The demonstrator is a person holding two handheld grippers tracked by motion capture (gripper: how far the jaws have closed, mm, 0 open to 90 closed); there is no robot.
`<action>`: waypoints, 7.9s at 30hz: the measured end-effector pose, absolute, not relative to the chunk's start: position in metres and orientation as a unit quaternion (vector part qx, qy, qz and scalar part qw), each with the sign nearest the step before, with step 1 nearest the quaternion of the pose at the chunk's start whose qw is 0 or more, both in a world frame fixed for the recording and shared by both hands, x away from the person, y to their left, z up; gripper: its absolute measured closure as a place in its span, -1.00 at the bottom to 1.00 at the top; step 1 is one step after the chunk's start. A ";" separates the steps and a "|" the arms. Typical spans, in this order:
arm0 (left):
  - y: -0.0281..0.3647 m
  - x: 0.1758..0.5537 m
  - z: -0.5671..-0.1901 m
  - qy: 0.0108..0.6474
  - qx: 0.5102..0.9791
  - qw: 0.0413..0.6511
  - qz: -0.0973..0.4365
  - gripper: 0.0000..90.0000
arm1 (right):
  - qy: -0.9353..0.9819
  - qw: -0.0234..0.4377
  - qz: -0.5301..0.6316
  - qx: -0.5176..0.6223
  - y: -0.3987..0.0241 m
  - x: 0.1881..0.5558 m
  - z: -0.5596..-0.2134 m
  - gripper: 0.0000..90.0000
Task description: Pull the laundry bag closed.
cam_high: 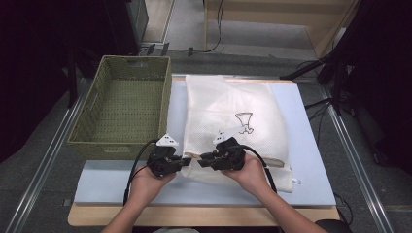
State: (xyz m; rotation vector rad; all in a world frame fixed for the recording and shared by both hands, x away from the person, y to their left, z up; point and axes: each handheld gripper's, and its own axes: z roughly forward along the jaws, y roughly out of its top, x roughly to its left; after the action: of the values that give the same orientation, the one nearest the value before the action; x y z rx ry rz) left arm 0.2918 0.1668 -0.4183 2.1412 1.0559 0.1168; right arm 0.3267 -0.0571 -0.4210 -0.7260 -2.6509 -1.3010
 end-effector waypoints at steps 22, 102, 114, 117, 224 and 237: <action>0.155 0.290 -0.428 0.396 0.854 0.334 0.051 0.88 | -0.862 0.085 -0.427 -0.261 -0.051 0.332 -0.426 0.78; 0.185 0.298 -0.408 0.429 0.825 0.368 -0.009 0.92 | -0.868 0.065 -0.426 -0.248 -0.050 0.335 -0.428 0.85; 0.186 0.295 -0.408 0.429 0.821 0.377 -0.011 0.92 | -0.874 0.060 -0.419 -0.238 -0.056 0.333 -0.424 0.85; 0.186 0.295 -0.408 0.430 0.820 0.378 -0.011 0.92 | -0.878 0.054 -0.414 -0.233 -0.056 0.332 -0.422 0.85; 0.197 0.294 -0.408 0.435 0.819 0.373 0.019 0.92 | -0.864 0.035 -0.418 -0.278 -0.158 0.324 -0.399 0.84; 0.196 0.293 -0.409 0.435 0.818 0.377 0.018 0.92 | -0.857 0.044 -0.427 -0.286 -0.168 0.326 -0.403 0.84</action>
State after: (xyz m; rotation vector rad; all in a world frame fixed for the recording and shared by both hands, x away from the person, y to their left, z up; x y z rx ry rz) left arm 0.2931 0.1964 -0.4092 2.0908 1.1122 0.0473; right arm 0.3264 -0.1683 -0.4029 -0.8757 -2.6189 -1.3050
